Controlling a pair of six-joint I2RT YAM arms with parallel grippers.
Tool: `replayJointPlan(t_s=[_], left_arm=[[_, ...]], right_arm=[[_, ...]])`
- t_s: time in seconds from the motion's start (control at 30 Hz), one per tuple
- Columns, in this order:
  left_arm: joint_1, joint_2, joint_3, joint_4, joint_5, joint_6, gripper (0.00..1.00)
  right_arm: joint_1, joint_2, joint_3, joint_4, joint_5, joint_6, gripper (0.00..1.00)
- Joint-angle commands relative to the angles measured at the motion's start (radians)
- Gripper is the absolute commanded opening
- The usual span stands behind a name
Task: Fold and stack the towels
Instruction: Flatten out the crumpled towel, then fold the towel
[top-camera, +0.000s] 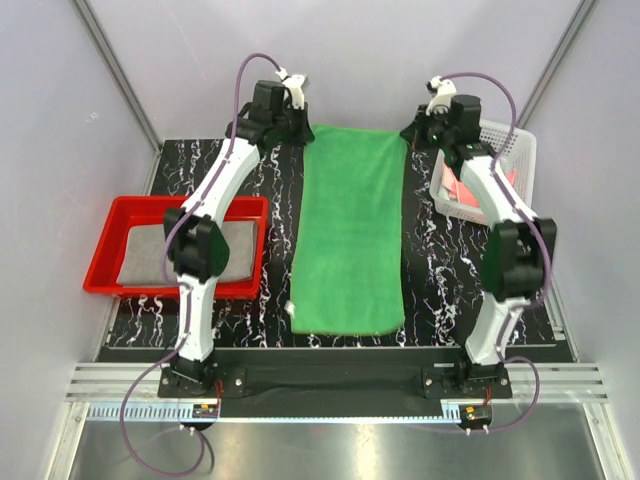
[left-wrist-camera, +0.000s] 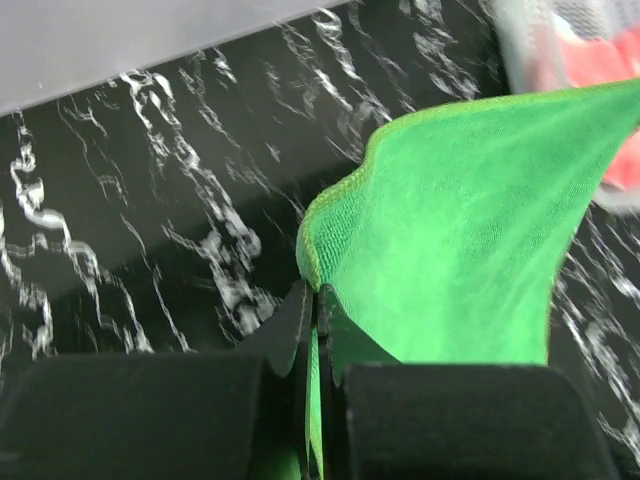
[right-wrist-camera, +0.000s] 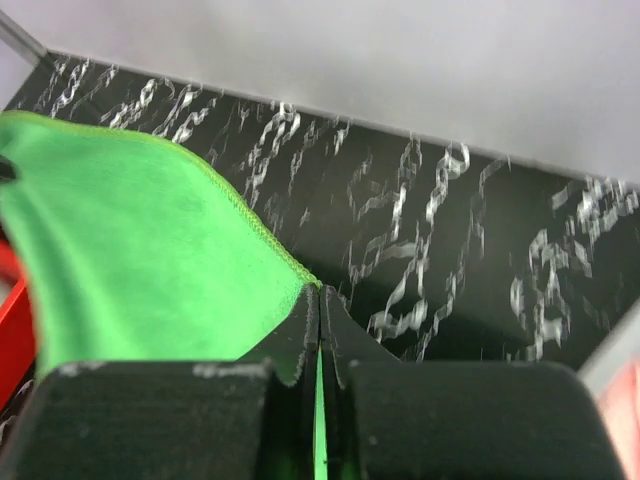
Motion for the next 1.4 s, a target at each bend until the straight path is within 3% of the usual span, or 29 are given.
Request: replayJointPlan(t_s=[0.0, 0.17, 0.3, 0.57, 0.77, 1.37], left_arm=[[0.074, 0.110, 0.152, 0.122, 0.131, -0.029, 0.00], [0.124, 0.187, 0.099, 0.300, 0.192, -0.049, 0.00], [0.131, 0.190, 0.065, 0.326, 0.263, -0.005, 0.00], [0.123, 0.061, -0.186, 0.314, 0.324, 0.086, 0.00], [0.120, -0.121, -0.427, 0.306, 0.311, 0.120, 0.00], [0.035, -0.406, -0.920, 0.328, 0.263, 0.100, 0.05]], right_arm=[[-0.005, 0.120, 0.201, 0.169, -0.093, -0.026, 0.00], [-0.012, 0.271, 0.297, 0.187, -0.173, -0.061, 0.00], [-0.012, 0.255, 0.208, 0.250, -0.182, -0.059, 0.00], [-0.010, 0.111, -0.014, 0.194, -0.124, -0.099, 0.00], [-0.010, 0.001, -0.175, 0.123, -0.093, -0.105, 0.00], [0.013, -0.281, -0.507, -0.139, -0.064, -0.020, 0.00]])
